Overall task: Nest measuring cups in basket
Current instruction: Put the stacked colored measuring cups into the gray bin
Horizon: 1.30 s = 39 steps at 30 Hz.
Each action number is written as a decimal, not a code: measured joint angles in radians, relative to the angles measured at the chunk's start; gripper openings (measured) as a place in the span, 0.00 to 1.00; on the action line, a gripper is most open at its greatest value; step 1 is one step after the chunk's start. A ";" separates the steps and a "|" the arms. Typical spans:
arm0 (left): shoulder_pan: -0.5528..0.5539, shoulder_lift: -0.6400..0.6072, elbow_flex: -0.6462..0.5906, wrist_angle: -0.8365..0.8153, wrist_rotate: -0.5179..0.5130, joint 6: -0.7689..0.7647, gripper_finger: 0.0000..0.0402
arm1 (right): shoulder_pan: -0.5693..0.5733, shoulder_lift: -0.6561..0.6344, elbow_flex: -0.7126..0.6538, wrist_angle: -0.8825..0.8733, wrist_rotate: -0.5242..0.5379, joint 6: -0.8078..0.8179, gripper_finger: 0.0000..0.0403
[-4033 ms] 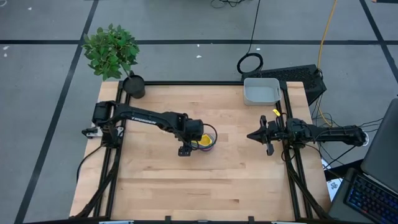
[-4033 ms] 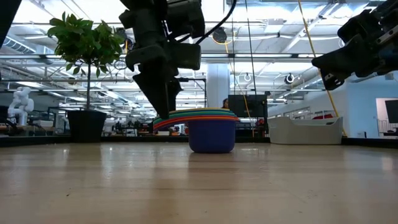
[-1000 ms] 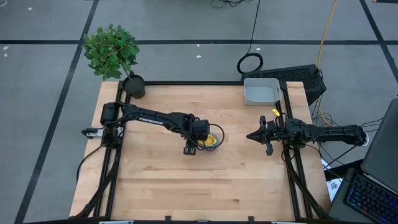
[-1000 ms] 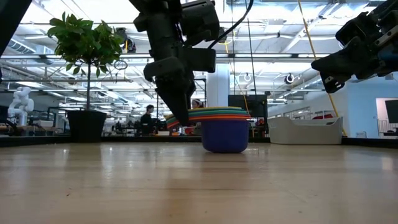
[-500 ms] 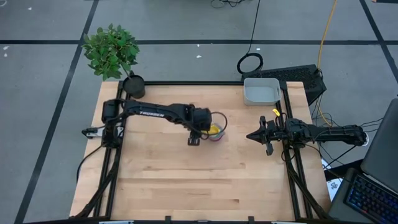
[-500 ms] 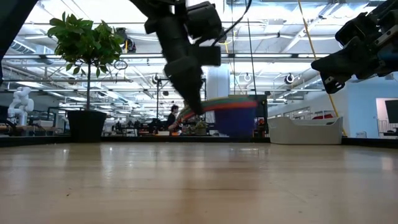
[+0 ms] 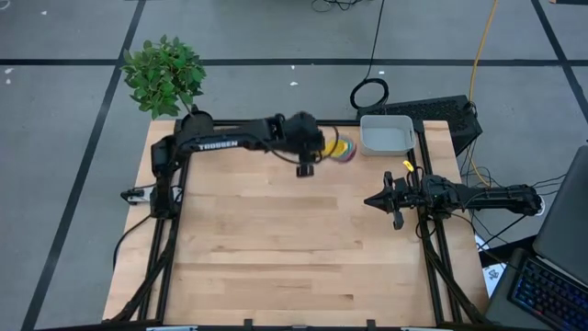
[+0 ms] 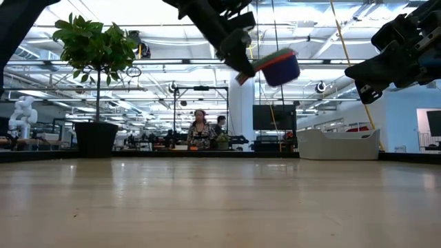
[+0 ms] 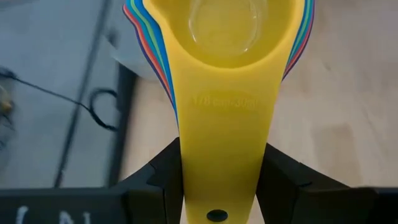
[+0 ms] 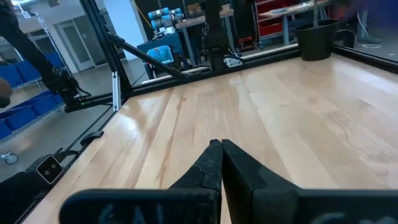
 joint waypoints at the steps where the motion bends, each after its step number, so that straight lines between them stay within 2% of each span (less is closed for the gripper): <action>1: 0.010 0.000 0.013 0.018 0.003 0.015 0.37 | 0.000 0.000 0.000 0.000 0.000 0.000 0.00; 8: 0.042 0.052 0.150 0.043 0.045 0.026 0.37 | 0.000 0.003 0.000 0.000 0.000 -0.001 0.00; 17: 0.029 0.260 0.398 -0.069 0.066 0.064 0.37 | 0.000 0.025 -0.001 0.003 0.000 0.001 0.00; 22: 0.027 0.337 0.492 -0.093 0.068 0.073 0.37 | 0.000 0.037 -0.001 0.001 0.000 0.005 0.00; 29: 0.032 0.343 0.506 -0.086 0.067 0.072 0.37 | 0.000 0.058 0.000 0.001 -0.002 0.005 0.00; 39: 0.020 0.343 0.492 -0.248 0.055 0.052 0.37 | 0.000 0.060 0.002 0.060 -0.003 -0.030 0.00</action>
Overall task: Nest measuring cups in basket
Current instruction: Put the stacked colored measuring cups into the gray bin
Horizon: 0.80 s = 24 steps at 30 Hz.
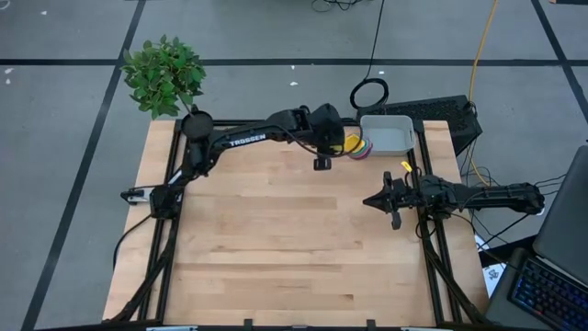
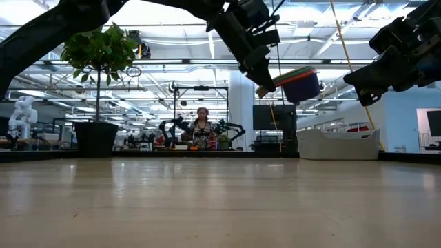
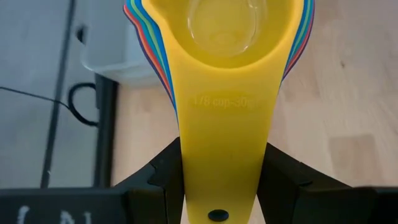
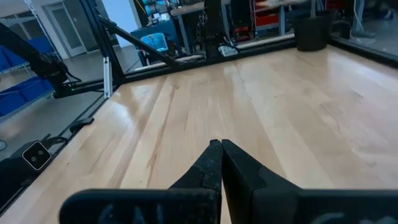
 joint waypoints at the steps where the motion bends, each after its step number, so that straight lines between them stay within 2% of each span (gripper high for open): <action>1: -0.005 0.000 0.000 -0.021 0.000 -0.006 0.37 | 0.000 0.000 0.001 0.018 0.000 -0.011 0.00; 5: -0.022 0.003 0.000 -0.105 0.000 -0.027 0.37 | 0.000 -0.007 0.002 0.041 0.003 -0.045 0.00; 8: -0.032 0.038 0.000 -0.133 -0.027 -0.055 0.37 | 0.000 -0.007 0.003 0.043 0.003 -0.048 0.00; 15: -0.047 0.158 -0.002 -0.208 -0.021 -0.084 0.37 | 0.000 -0.017 0.004 0.032 -0.003 -0.016 0.00; 24: -0.071 0.194 -0.001 -0.182 -0.042 -0.077 0.37 | 0.000 -0.020 0.004 0.027 -0.003 -0.014 0.00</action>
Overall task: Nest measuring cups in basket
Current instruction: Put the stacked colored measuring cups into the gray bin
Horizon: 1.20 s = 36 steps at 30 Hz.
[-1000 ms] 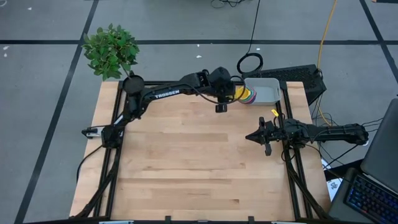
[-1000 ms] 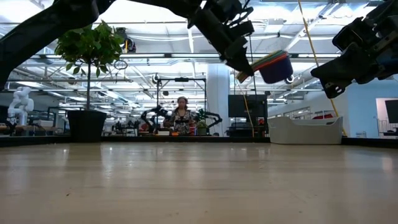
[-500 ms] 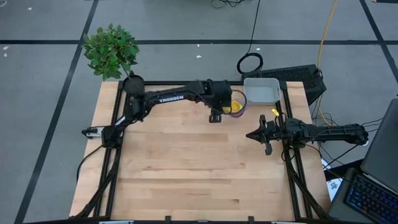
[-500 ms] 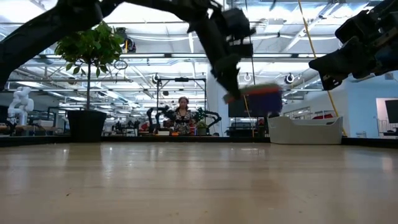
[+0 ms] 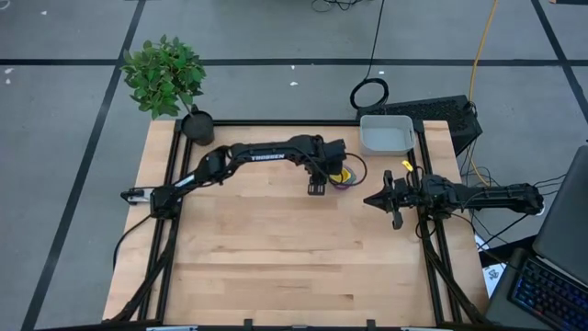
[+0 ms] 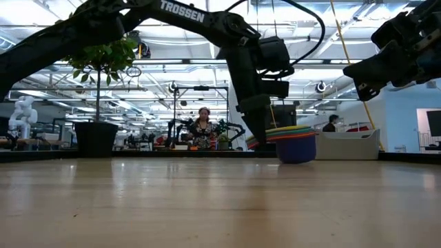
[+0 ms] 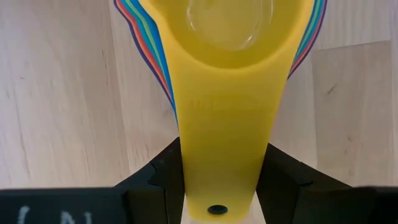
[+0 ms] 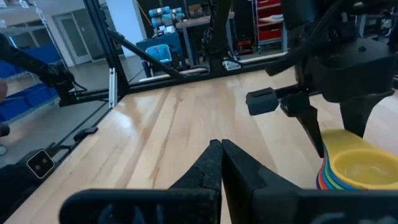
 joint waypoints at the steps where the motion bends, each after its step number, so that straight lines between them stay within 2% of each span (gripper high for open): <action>1: 0.000 -0.001 0.000 0.001 -0.002 0.001 0.37 | 0.000 0.000 0.000 -0.004 0.000 0.001 0.00; 21: -0.007 -0.011 0.000 -0.037 -0.010 -0.014 0.37 | 0.000 0.000 0.001 -0.025 -0.023 0.035 0.00; 22: -0.009 -0.011 0.000 -0.036 -0.010 -0.013 0.39 | 0.000 0.000 0.001 -0.031 -0.023 0.038 0.00; 27: -0.015 -0.011 0.000 -0.021 -0.051 -0.010 0.70 | 0.000 0.000 0.002 -0.043 -0.023 0.045 0.00; 29: -0.015 -0.011 0.000 -0.020 -0.072 -0.011 0.78 | 0.000 0.000 0.002 -0.044 -0.023 0.045 0.00; 32: -0.014 -0.011 0.000 -0.020 -0.094 -0.014 0.83 | 0.000 0.000 0.002 -0.045 -0.023 0.045 0.00; 36: -0.015 -0.011 0.000 -0.020 -0.109 -0.015 0.82 | 0.000 0.000 0.002 -0.046 -0.023 0.045 0.00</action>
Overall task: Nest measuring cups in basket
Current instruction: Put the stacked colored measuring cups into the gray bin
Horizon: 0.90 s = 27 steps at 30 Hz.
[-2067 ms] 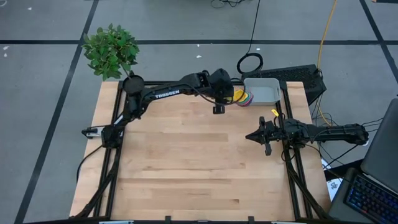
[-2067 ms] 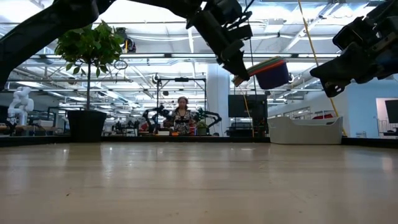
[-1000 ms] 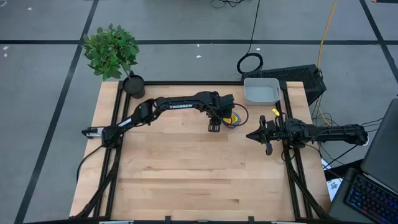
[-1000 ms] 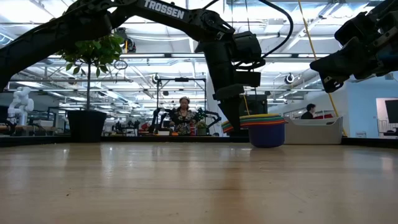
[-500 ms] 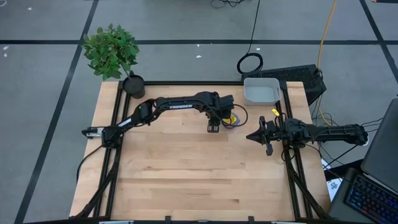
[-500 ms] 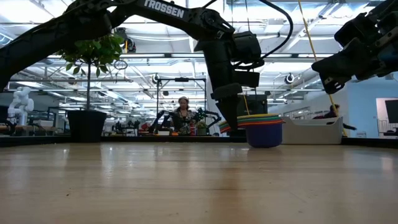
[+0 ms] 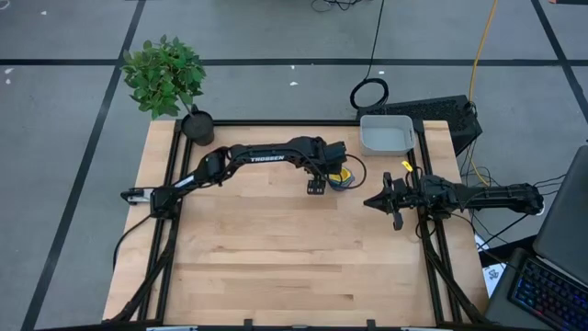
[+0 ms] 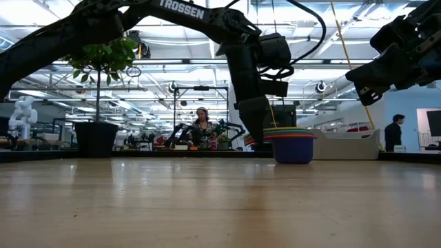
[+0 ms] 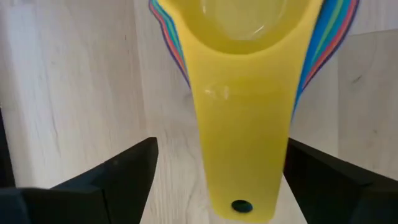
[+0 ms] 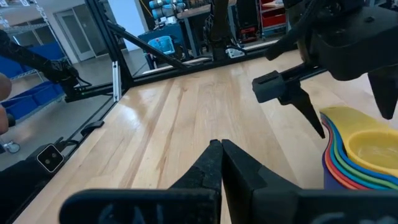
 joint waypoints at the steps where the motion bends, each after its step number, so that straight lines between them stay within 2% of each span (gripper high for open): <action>1: -0.001 -0.001 0.000 -0.001 0.000 0.000 0.82 | 0.000 0.000 0.000 0.000 0.000 0.000 0.00; 9: -0.012 -0.088 0.000 -0.039 0.000 0.004 0.77 | 0.000 0.000 0.000 -0.001 0.000 -0.011 0.00; 21: -0.009 -0.348 0.000 -0.232 0.011 -0.069 0.78 | 0.000 0.005 -0.001 0.010 0.003 -0.027 0.02; 27: -0.013 -0.478 0.000 -0.223 0.057 -0.081 0.73 | 0.000 0.008 -0.002 0.201 0.005 -0.034 0.03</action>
